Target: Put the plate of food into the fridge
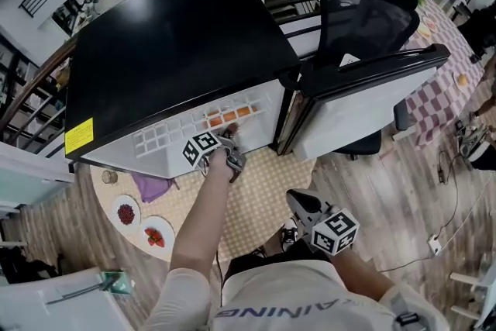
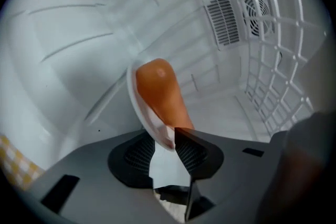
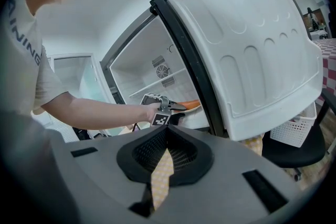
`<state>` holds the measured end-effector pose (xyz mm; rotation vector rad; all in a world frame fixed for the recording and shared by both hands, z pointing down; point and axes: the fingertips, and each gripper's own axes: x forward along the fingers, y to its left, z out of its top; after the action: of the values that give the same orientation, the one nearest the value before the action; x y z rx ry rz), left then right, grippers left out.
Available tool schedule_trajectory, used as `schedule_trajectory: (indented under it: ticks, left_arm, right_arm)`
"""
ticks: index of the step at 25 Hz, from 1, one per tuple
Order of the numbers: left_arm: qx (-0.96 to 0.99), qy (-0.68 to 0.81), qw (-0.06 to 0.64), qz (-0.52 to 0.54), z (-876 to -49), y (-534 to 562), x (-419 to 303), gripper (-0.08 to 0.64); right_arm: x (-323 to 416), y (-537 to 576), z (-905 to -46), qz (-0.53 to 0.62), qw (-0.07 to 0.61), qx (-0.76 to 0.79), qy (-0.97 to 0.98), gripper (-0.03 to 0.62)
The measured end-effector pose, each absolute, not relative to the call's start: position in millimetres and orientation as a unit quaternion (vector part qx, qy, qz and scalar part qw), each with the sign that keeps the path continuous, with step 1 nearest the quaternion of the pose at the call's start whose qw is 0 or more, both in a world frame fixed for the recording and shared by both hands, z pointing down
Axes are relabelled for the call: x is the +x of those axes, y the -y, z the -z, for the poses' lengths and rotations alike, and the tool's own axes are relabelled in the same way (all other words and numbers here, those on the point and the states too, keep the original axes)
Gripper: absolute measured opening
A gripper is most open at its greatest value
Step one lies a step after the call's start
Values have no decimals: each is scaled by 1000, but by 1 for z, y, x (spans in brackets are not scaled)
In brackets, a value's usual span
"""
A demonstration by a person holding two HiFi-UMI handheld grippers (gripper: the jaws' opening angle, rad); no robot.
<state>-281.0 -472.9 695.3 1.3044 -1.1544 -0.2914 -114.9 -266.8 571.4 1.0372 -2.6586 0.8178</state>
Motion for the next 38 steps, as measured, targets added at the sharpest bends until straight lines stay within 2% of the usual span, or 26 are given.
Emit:
schedule_trajectory:
  ticks: [5, 15, 17, 19, 21, 23, 30, 35, 38]
  left_arm:
    - [645, 498, 579, 30, -687, 471, -272, 141]
    - [647, 476, 596, -28, -697, 427, -261, 140]
    - [656, 480, 581, -43, -695, 419, -263, 82]
    - [673, 482, 558, -60, -688, 413, -264, 79]
    - [691, 489, 528, -67, -675, 407, -266, 38]
    - [709, 500, 494, -66, -660, 396, -269, 17]
    - [763, 511, 393, -49, -592, 339, -275, 9]
    - [782, 511, 352, 58, -516, 299, -291, 9]
    - [794, 522, 304, 70, -478, 278, -302, 9]
  right_arm:
    - [-118, 267, -569, -273, 83, 343, 895, 21]
    - [-113, 266, -562, -271, 70, 348, 895, 23]
    - [-113, 264, -561, -270, 67, 348, 895, 23]
    - [-113, 262, -560, -268, 66, 348, 896, 22]
    - [-115, 259, -559, -269, 64, 347, 896, 23]
    - [-117, 255, -557, -268, 62, 344, 898, 21]
    - [-121, 249, -541, -256, 42, 341, 904, 21]
    - [-130, 247, -523, -240, 35, 331, 912, 22]
    - [-134, 248, -512, -229, 31, 326, 917, 22]
